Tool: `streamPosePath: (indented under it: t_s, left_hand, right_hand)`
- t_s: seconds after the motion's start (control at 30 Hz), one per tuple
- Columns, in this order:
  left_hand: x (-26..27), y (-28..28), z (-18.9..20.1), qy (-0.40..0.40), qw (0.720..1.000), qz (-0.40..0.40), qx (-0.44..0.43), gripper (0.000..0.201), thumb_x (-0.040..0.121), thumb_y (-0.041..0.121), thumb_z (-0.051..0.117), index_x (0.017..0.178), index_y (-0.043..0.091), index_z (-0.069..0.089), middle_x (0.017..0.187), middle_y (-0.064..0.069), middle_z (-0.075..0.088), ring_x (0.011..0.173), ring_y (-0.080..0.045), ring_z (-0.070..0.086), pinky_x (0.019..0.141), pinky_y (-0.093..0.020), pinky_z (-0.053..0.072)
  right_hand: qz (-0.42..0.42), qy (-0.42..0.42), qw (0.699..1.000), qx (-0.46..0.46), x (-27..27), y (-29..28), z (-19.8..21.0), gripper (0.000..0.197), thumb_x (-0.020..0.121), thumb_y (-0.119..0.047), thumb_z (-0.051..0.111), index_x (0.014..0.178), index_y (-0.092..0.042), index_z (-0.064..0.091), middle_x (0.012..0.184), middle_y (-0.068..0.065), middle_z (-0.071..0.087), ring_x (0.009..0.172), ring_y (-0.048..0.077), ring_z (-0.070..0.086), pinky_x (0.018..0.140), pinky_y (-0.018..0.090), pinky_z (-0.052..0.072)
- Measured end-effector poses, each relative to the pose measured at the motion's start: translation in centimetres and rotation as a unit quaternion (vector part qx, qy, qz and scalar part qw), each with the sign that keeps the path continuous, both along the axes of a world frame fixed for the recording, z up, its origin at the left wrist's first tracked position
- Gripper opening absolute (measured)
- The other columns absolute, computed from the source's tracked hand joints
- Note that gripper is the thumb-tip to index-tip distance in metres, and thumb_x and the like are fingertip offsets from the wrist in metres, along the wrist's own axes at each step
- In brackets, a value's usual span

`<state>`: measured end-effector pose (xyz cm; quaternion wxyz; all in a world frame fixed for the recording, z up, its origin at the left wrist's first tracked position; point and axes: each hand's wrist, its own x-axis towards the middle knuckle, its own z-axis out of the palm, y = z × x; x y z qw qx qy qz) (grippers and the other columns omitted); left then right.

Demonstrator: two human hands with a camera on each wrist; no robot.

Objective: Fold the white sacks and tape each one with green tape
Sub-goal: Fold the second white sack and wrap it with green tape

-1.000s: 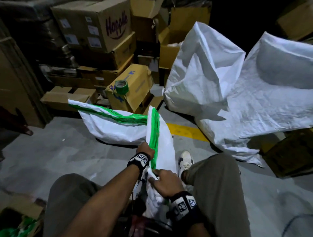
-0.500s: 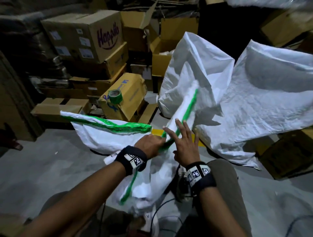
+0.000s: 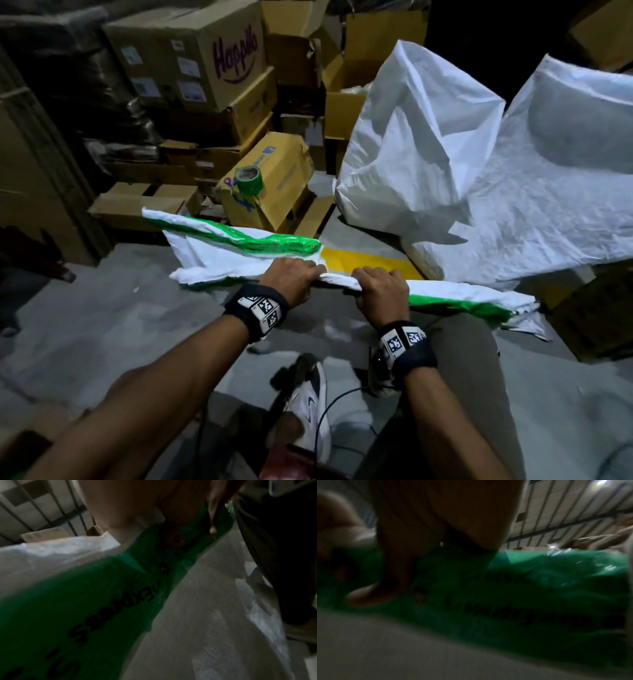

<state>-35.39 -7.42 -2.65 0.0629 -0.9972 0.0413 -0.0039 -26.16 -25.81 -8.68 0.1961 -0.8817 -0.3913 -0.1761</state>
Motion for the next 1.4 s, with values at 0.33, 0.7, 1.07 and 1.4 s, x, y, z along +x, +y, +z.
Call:
streamPosePath:
  t_s: [0.33,0.7,1.07,1.4]
  left_hand:
    - [-4.3,5.3,-1.6,-0.022,0.993,0.116,-0.012,0.058,0.036,0.006,0.084,0.089,0.028,0.077,0.070,-0.002,0.070,0.062,-0.029,0.068,0.048,-0.033,0.053]
    - [-8.4,10.7,1.3,-0.015,0.959,0.273,-0.077,0.053,0.074,0.009,0.077,0.125,0.022,0.071,0.117,-0.015,0.070,0.111,-0.037,0.063,0.093,-0.042,0.048]
    - [-9.8,14.0,3.2,0.093,0.931,0.352,-0.032,0.054,0.086,0.017,0.069,0.138,0.023,0.058,0.138,-0.011,0.060,0.128,-0.031,0.054,0.104,-0.036,0.040]
    - [-1.0,-1.0,-2.8,0.135,0.905,0.178,-0.362,0.075,0.073,0.076,0.056,0.125,0.023,0.065,0.123,-0.008,0.069,0.110,-0.025,0.064,0.092,-0.037,0.051]
  right_hand:
    - [-0.113,0.144,0.955,-0.234,3.0,-4.6,0.9,0.030,0.080,-0.041,0.071,0.109,-0.034,0.071,0.102,0.003,0.073,0.099,0.030,0.069,0.082,0.036,0.052]
    - [-0.145,0.208,0.941,-0.226,2.4,-3.7,1.4,0.040,0.077,-0.048,0.074,0.110,-0.024,0.074,0.106,0.009,0.073,0.102,0.032,0.068,0.084,0.039,0.052]
    - [0.025,0.379,0.924,-0.042,2.2,-4.3,1.2,0.032,0.061,-0.046,0.093,0.077,-0.029,0.071,0.063,-0.008,0.067,0.059,0.005,0.063,0.061,0.032,0.051]
    - [0.150,0.350,0.898,0.220,0.9,0.5,-1.6,0.045,0.064,-0.015,0.087,0.099,-0.037,0.068,0.097,-0.016,0.070,0.091,0.002,0.065,0.078,0.031,0.053]
